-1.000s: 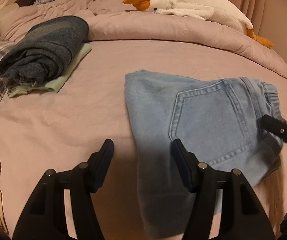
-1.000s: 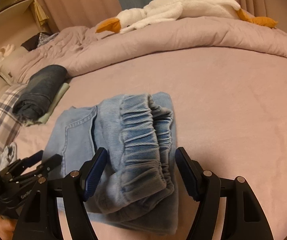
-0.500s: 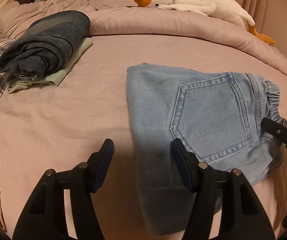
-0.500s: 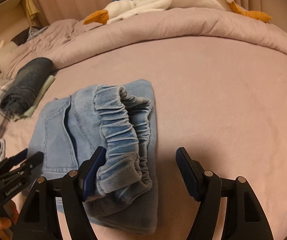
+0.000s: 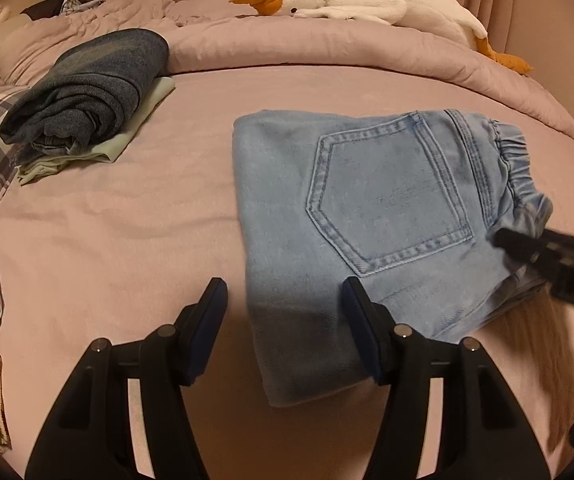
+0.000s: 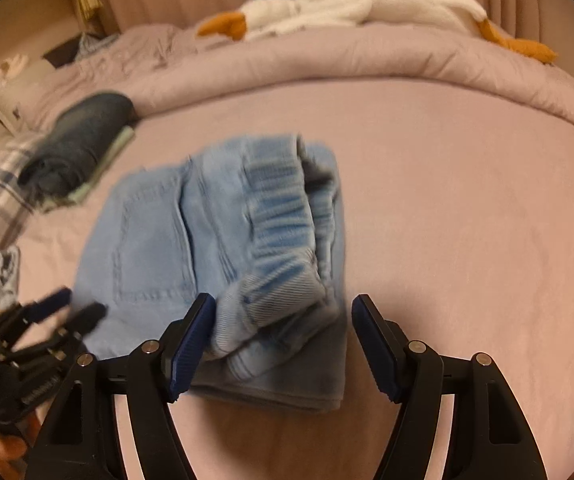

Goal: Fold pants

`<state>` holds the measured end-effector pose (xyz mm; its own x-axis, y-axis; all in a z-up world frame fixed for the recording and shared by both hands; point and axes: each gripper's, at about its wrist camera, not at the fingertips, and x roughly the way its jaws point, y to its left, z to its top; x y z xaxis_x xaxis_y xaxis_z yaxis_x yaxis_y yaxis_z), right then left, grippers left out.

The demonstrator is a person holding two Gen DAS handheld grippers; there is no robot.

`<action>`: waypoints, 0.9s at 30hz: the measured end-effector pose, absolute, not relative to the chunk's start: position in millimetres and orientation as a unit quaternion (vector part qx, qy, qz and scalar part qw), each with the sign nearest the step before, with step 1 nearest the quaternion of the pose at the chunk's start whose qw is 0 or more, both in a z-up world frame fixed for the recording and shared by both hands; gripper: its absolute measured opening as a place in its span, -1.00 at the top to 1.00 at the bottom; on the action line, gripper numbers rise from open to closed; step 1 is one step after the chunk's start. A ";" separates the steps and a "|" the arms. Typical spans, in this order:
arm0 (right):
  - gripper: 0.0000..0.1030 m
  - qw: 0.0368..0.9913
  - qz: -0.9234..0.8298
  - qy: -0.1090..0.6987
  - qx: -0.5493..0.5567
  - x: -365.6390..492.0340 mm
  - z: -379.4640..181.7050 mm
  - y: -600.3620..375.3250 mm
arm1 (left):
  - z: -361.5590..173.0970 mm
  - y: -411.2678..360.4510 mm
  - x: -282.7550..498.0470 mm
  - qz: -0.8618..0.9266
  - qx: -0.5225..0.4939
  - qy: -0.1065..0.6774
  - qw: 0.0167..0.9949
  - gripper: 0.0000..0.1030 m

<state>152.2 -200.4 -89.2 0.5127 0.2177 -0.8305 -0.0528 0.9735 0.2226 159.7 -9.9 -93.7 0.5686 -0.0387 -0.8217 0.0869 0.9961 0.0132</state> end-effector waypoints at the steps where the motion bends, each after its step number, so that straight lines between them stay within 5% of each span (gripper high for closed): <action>1: -0.37 0.865 0.078 0.488 0.085 153.2 -93.0 -199.7 | -94.7 -10.1 160.1 -0.035 0.028 0.463 0.885 -0.15; 13: -0.44 0.872 0.072 0.476 0.086 139.6 -81.3 -199.1 | -85.4 -7.8 153.0 -0.028 0.005 0.465 0.885 -0.15; 18: -0.44 0.873 0.072 0.474 0.084 132.7 -76.7 -200.5 | -80.1 -5.9 148.0 -0.019 -0.002 0.468 0.884 -0.31; 22: -0.44 0.875 0.076 0.471 0.079 123.6 -68.1 -199.2 | -70.3 -3.4 139.8 -0.014 -0.010 0.463 0.886 -0.67; 27: -0.44 0.881 0.081 0.460 0.077 114.3 -53.1 -197.7 | -55.5 -4.8 128.3 -0.017 -0.014 0.458 0.889 -0.68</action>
<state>114.3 -197.7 -53.1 0.5627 0.2140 -0.7985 -0.0729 0.9750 0.2100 128.3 -4.8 -55.5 0.5798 -0.0421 -0.8137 0.0167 0.9991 -0.0398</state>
